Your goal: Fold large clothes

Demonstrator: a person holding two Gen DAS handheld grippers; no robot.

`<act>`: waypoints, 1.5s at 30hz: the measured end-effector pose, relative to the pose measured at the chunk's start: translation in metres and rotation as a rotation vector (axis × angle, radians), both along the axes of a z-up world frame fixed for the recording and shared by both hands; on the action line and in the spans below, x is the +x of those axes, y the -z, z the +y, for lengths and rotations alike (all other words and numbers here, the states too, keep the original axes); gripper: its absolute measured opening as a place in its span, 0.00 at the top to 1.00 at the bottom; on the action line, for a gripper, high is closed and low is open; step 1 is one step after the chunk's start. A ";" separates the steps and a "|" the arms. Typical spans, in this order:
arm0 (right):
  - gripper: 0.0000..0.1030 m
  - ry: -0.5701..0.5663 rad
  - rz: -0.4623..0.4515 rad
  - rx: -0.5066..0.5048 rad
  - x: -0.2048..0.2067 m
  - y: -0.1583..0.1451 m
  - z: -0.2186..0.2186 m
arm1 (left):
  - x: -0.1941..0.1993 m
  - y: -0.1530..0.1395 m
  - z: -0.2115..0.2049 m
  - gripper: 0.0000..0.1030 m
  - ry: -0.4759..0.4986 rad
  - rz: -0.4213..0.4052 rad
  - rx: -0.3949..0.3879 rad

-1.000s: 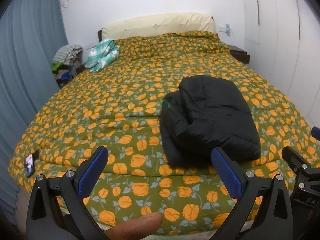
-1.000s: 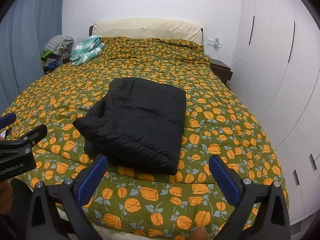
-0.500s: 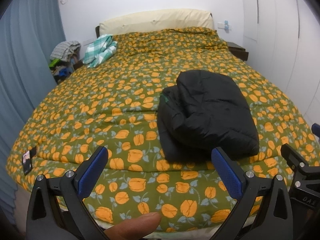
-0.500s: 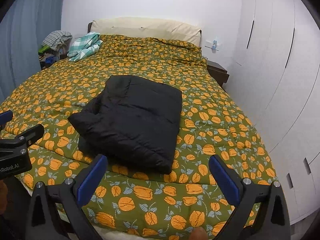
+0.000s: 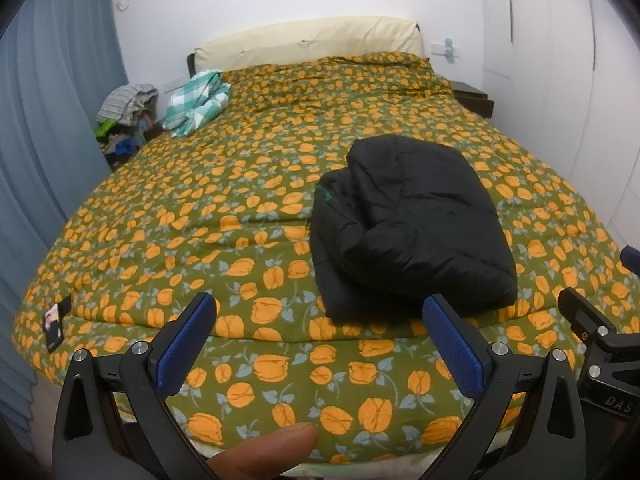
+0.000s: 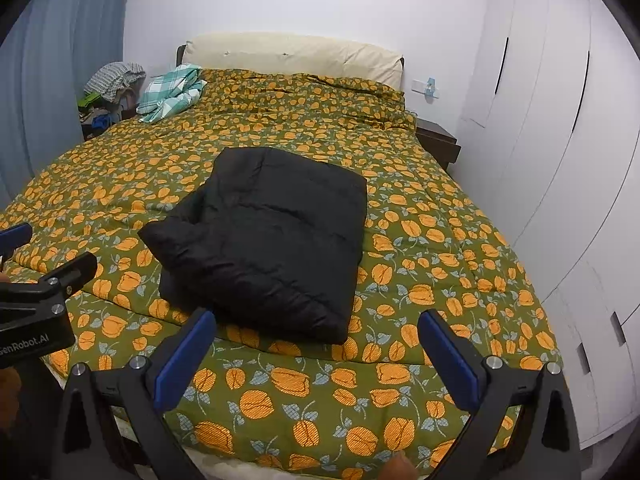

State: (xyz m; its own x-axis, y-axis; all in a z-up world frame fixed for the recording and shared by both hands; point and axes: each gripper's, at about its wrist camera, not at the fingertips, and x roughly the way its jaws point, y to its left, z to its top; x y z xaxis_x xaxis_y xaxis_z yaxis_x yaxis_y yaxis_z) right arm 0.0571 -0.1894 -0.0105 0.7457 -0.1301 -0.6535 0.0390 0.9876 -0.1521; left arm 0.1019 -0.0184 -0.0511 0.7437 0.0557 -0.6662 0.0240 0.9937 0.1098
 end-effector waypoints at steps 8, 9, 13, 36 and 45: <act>0.00 -0.005 -0.002 0.016 -0.001 0.000 0.002 | 0.000 0.001 -0.001 0.00 0.000 0.004 -0.007; 0.00 -0.007 -0.003 0.018 -0.001 0.000 0.003 | 0.000 0.001 -0.001 0.00 0.001 0.005 -0.008; 0.00 -0.016 -0.004 0.025 -0.003 -0.001 0.005 | 0.000 0.002 0.001 0.00 -0.002 0.011 -0.013; 0.00 -0.029 -0.028 0.061 -0.021 -0.037 0.007 | -0.012 -0.025 0.006 0.00 0.007 -0.009 -0.032; 0.00 -0.040 -0.011 0.067 -0.018 -0.035 0.008 | -0.016 -0.033 0.002 0.00 0.016 -0.021 -0.028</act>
State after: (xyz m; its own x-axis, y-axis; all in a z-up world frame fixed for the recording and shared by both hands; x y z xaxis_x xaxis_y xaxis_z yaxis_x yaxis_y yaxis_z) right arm 0.0396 -0.1810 0.0241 0.7569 -0.0563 -0.6511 0.0009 0.9964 -0.0851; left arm 0.0863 -0.0162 -0.0178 0.7581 0.0252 -0.6517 0.0376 0.9959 0.0823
